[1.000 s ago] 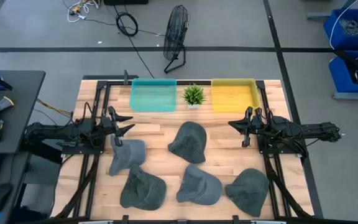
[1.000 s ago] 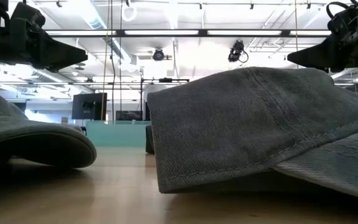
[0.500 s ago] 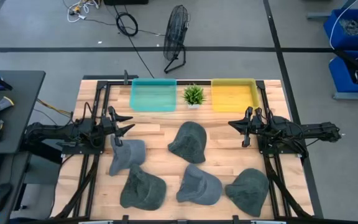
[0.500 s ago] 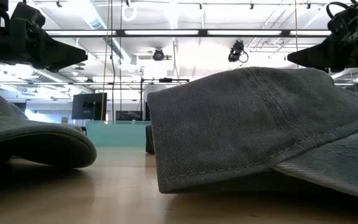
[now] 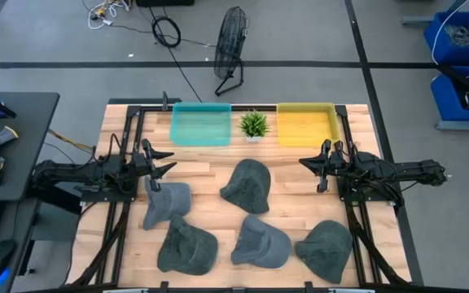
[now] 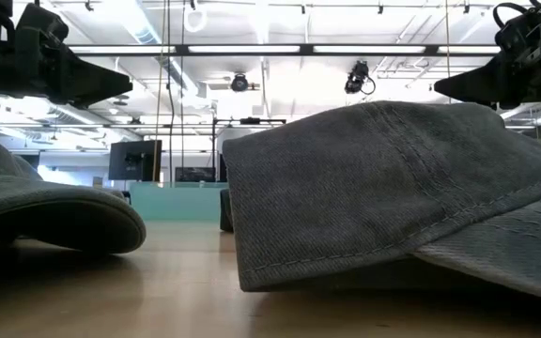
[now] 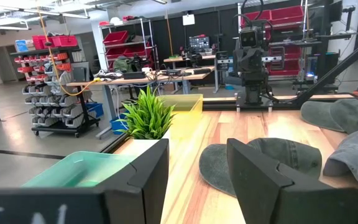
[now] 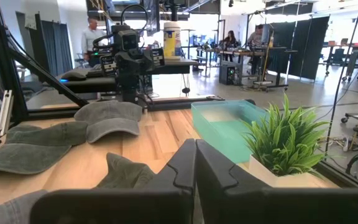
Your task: Pick & Place hat
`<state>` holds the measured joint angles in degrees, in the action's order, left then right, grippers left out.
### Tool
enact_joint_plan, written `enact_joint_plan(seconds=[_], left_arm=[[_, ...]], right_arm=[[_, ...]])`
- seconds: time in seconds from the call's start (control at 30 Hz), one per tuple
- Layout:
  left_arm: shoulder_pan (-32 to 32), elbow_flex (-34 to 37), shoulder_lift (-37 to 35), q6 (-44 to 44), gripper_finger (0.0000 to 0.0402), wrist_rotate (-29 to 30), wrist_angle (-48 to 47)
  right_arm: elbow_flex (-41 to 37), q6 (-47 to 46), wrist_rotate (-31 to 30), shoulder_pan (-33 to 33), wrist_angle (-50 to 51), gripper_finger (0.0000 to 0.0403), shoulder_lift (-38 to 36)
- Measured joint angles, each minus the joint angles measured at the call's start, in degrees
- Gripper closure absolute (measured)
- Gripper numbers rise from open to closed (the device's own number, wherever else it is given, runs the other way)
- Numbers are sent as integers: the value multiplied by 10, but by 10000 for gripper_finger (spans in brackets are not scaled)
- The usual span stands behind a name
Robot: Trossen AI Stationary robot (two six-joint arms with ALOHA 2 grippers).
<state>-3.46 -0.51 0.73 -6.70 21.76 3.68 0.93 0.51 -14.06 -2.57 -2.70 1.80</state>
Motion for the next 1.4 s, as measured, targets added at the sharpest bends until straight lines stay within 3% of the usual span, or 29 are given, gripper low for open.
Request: enact_joint_plan(seconds=[1.1, 1.4], left_arm=[[0, 0, 0, 0, 236, 0, 1], [0, 1, 0, 0, 236, -1, 61]], right_arm=[[0, 0, 0, 0, 0, 389, 0], [0, 0, 0, 0, 0, 389, 0]])
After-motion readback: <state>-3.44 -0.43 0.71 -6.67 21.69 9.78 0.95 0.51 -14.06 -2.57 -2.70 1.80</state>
